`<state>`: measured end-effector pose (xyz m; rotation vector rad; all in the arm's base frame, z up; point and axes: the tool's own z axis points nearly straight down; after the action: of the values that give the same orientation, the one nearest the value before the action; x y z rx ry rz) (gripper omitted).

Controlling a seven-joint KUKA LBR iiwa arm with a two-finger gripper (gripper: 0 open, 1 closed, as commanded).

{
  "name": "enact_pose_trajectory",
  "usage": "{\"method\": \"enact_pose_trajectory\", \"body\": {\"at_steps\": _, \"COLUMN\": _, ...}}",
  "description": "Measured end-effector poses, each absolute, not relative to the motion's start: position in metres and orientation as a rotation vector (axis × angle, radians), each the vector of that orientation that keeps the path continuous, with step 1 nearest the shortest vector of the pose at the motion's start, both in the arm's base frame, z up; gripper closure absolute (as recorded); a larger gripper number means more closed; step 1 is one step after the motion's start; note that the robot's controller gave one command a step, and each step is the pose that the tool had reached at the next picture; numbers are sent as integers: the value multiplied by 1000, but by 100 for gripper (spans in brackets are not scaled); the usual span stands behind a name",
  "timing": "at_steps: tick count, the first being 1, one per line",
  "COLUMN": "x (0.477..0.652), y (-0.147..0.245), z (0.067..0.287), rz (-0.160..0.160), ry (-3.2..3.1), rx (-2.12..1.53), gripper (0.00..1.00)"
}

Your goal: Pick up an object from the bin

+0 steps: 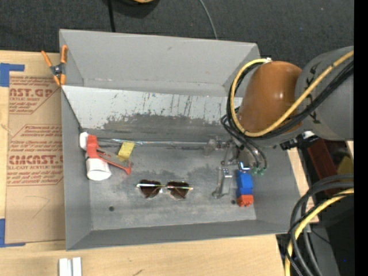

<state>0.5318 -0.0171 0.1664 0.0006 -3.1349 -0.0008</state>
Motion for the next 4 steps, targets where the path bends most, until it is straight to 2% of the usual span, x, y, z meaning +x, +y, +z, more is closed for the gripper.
{"method": "enact_pose_trajectory", "body": {"at_steps": 1, "x": 534, "y": -17, "z": 171, "rz": 0, "ry": -3143, "rx": 1, "gripper": 0}}
{"method": "enact_pose_trajectory", "body": {"at_steps": 2, "x": 526, "y": 10, "z": 138, "rz": 2, "ry": -3151, "rx": -25, "gripper": 0}}
{"method": "enact_pose_trajectory", "body": {"at_steps": 3, "x": 542, "y": 35, "z": 84, "rz": -4, "ry": -3145, "rx": -22, "gripper": 0}}
{"method": "enact_pose_trajectory", "body": {"at_steps": 4, "x": 525, "y": 45, "z": 72, "rz": 1, "ry": -3152, "rx": 1, "gripper": 100}}
